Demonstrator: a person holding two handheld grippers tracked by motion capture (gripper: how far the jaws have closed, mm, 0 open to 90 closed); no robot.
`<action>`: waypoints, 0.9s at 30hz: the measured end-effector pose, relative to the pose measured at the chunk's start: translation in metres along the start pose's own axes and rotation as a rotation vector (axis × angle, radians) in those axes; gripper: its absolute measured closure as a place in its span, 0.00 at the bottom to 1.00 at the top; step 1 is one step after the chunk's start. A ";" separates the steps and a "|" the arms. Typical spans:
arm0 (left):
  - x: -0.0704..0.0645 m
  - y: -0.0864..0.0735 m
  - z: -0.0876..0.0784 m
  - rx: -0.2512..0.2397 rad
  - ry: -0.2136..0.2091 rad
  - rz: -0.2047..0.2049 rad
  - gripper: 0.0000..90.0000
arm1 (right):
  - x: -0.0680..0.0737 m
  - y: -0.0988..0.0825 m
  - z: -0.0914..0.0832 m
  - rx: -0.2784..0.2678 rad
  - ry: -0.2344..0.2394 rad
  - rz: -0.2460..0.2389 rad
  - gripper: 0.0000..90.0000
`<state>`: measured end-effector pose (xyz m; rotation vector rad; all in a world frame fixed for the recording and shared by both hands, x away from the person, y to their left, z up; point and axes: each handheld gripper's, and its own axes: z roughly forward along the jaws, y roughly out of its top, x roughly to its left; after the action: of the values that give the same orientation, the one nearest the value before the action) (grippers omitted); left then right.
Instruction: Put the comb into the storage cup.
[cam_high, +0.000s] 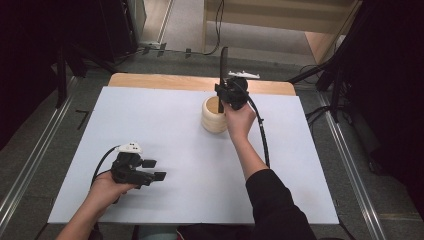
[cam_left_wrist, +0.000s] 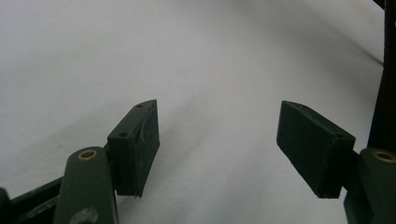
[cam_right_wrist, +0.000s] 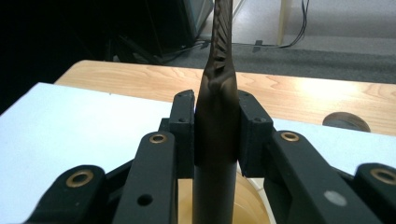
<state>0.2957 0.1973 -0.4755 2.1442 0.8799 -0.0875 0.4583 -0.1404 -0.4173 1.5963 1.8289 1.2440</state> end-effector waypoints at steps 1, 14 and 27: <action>0.000 0.000 0.000 0.001 0.000 0.000 0.34 | 0.000 0.000 0.001 0.001 0.002 0.001 0.77; 0.000 0.000 0.000 0.002 -0.005 0.004 0.34 | -0.001 -0.009 0.004 -0.005 0.002 -0.021 0.77; 0.000 0.000 0.000 0.003 -0.005 0.004 0.34 | -0.003 -0.020 0.005 0.000 0.004 -0.053 0.77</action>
<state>0.2954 0.1969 -0.4755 2.1480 0.8728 -0.0920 0.4521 -0.1404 -0.4368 1.5355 1.8614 1.2251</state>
